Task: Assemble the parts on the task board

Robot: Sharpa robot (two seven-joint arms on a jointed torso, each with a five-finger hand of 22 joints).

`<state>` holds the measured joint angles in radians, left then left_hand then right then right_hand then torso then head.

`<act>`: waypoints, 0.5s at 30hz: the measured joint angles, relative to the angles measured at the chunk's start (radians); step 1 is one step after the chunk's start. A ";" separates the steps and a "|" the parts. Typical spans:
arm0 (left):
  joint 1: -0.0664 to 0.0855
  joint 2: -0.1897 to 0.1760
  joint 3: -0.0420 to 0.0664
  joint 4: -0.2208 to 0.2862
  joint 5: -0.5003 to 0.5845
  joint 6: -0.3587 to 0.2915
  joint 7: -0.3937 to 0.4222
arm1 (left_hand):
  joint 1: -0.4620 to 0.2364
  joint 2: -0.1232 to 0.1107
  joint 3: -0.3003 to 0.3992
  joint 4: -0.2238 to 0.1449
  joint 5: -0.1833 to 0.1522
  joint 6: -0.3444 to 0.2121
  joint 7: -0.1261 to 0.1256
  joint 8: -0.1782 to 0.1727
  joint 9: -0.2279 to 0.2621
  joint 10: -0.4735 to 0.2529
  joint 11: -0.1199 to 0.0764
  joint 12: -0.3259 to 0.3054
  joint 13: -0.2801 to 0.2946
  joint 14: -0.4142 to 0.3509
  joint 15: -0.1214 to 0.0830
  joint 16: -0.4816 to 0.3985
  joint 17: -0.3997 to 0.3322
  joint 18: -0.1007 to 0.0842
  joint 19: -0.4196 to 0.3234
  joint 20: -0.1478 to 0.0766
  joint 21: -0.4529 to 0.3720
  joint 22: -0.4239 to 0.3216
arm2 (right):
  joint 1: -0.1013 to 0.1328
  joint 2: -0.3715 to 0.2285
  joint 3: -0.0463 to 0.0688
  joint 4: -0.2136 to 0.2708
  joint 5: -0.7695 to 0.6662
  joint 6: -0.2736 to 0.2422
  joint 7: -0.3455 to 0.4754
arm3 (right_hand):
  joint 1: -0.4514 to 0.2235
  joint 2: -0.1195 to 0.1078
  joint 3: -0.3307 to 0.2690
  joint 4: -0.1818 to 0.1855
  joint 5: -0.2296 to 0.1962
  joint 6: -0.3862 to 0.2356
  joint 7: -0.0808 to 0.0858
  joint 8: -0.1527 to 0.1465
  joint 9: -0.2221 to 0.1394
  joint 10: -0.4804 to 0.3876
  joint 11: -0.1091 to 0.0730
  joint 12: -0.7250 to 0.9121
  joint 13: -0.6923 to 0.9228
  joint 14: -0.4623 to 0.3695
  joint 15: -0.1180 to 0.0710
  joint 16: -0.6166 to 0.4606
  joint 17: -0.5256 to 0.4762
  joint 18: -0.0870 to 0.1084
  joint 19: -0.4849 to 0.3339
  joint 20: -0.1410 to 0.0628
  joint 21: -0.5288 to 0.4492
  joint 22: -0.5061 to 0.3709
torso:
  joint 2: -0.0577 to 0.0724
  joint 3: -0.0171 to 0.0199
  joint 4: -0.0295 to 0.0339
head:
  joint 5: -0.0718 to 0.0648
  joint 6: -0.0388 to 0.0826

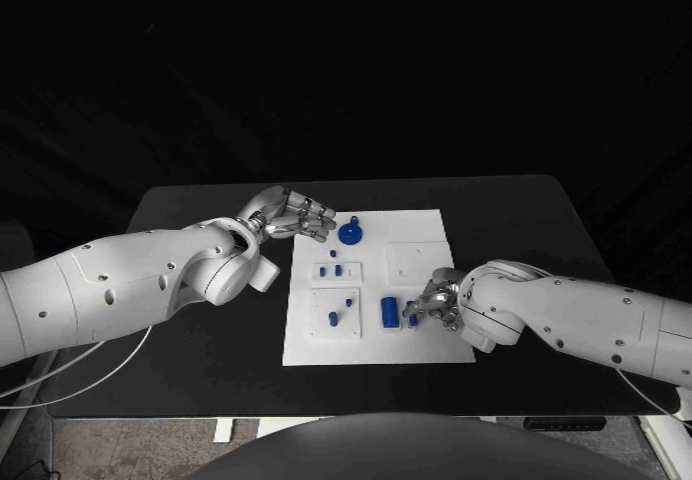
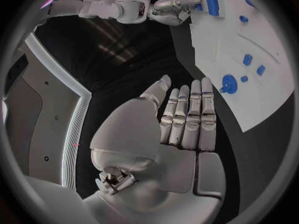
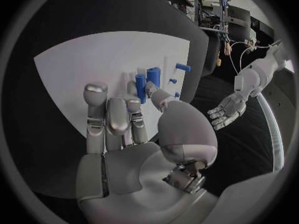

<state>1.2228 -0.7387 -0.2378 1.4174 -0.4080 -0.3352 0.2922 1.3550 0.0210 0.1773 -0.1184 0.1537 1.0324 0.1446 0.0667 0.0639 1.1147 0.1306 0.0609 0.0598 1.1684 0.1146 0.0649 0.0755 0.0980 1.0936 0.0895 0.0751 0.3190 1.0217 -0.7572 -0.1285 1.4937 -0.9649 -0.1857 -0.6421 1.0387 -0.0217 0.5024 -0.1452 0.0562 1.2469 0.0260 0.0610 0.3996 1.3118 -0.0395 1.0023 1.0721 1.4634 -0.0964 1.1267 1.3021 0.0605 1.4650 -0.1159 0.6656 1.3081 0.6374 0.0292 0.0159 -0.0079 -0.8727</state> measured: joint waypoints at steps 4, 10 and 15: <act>-0.007 0.004 -0.001 0.016 -0.008 -0.013 0.015 | 0.000 0.000 0.000 0.000 0.000 0.000 0.000 0.000 0.000 0.000 0.000 0.000 0.000 0.000 0.000 0.000 0.000 0.000 0.000 0.000 0.000 0.000 | -0.005 0.007 0.000 -0.004 -0.006 -0.009 -0.001 | 0.000 0.000 0.000 0.000 0.000 0.000 0.000 0.000 0.000 0.000 0.000 -0.005 0.000 0.000 0.000 0.000 -0.002 0.000 0.000 0.000 0.000 0.000 | 0.000 -0.0001 0.0005 | 0.000 0.000; -0.014 0.008 -0.001 0.025 -0.014 -0.021 0.027 | 0.000 0.000 0.000 0.000 0.000 -0.003 0.003 0.000 0.000 0.000 0.000 0.000 0.000 0.000 0.000 0.000 0.000 0.000 0.000 0.000 0.000 -0.002 | -0.007 0.013 0.002 -0.011 -0.016 -0.020 -0.001 | 0.000 0.000 0.000 0.000 -0.001 0.000 0.001 0.004 0.003 0.000 0.000 -0.005 0.000 0.000 0.000 0.000 -0.002 0.000 0.000 0.000 0.000 0.000 | 0.000 -0.0004 0.0002 | 0.000 0.000; -0.016 0.010 -0.002 0.025 -0.017 -0.024 0.031 | 0.000 0.000 0.000 0.000 0.000 -0.004 0.003 0.000 0.000 0.000 0.000 0.000 0.000 0.000 0.000 0.000 0.000 0.000 0.000 0.000 0.000 -0.002 | -0.009 0.015 0.002 -0.019 -0.025 -0.025 -0.001 | 0.000 0.000 -0.003 -0.003 0.006 0.000 0.001 0.002 -0.005 0.000 0.000 -0.005 0.000 0.000 0.000 0.000 -0.004 0.000 0.000 0.000 -0.004 0.000 | 0.000 -0.0004 0.0003 | 0.000 0.005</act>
<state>1.2065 -0.7287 -0.2393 1.4427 -0.4248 -0.3588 0.3234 1.3550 0.0210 0.1773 -0.1184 0.1537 1.0289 0.1481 0.0667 0.0639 1.1147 0.1306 0.0609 0.0598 1.1684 0.1146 0.0649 0.0756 0.0979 1.0936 0.0895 0.0751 0.3171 1.0130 -0.7419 -0.1268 1.4745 -0.9895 -0.2110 -0.6432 1.0388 -0.0218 0.4997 -0.1479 0.0619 1.2470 0.0274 0.0632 0.3942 1.3118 -0.0395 0.9975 1.0719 1.4635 -0.0962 1.1267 1.2981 0.0604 1.4649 -0.1159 0.6619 1.3079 0.6375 0.0289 0.0162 -0.0074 -0.8681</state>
